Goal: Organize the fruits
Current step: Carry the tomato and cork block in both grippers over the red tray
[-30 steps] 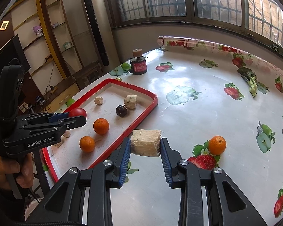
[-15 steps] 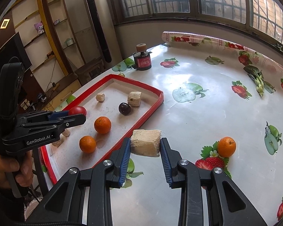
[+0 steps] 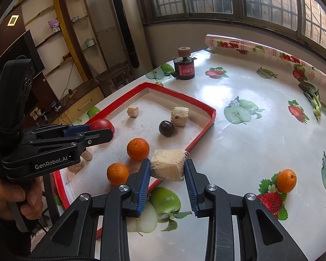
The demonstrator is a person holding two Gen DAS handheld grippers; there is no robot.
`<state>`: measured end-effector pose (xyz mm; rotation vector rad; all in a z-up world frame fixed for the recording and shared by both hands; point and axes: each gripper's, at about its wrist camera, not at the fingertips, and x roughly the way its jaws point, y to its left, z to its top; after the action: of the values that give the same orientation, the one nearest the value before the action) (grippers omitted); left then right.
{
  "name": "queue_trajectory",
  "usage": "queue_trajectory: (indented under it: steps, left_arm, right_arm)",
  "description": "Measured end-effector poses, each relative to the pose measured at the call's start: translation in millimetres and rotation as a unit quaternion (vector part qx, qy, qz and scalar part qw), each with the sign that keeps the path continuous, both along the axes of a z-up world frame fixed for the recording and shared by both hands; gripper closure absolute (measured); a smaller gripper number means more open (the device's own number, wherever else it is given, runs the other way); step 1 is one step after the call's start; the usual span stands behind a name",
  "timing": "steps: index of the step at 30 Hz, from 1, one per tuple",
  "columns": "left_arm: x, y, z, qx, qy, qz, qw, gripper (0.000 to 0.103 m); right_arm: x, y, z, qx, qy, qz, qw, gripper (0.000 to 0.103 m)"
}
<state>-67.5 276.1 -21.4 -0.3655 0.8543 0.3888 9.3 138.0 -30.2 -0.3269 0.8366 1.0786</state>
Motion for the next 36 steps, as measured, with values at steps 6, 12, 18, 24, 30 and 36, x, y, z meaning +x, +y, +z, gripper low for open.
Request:
queue_trajectory:
  steps: [6, 12, 18, 24, 30, 36]
  left_arm:
    - [-5, 15, 4, 0.003, -0.001, 0.017, 0.9999, 0.075]
    - [-4, 25, 4, 0.002, -0.001, 0.027, 0.9996, 0.075]
    - [-1, 31, 3, 0.003, 0.001, 0.029, 0.9996, 0.075]
    - [2, 35, 3, 0.003, 0.002, 0.031, 0.9995, 0.075]
    - [3, 42, 6, 0.002, -0.001, 0.035, 0.9994, 0.075]
    - [8, 49, 10, 0.002, -0.004, 0.035, 0.9994, 0.075]
  right_arm:
    - [-14, 26, 0, 0.003, 0.001, 0.029, 1.0, 0.071]
    - [-22, 42, -2, 0.003, 0.003, 0.046, 0.999, 0.071]
    - [-23, 49, -5, 0.004, 0.006, 0.053, 0.999, 0.071]
    - [-16, 51, -4, 0.005, 0.008, 0.049, 0.999, 0.071]
    - [2, 48, 11, 0.012, -0.008, 0.038, 0.999, 0.071]
    - [26, 42, 36, 0.026, -0.025, 0.023, 0.999, 0.071]
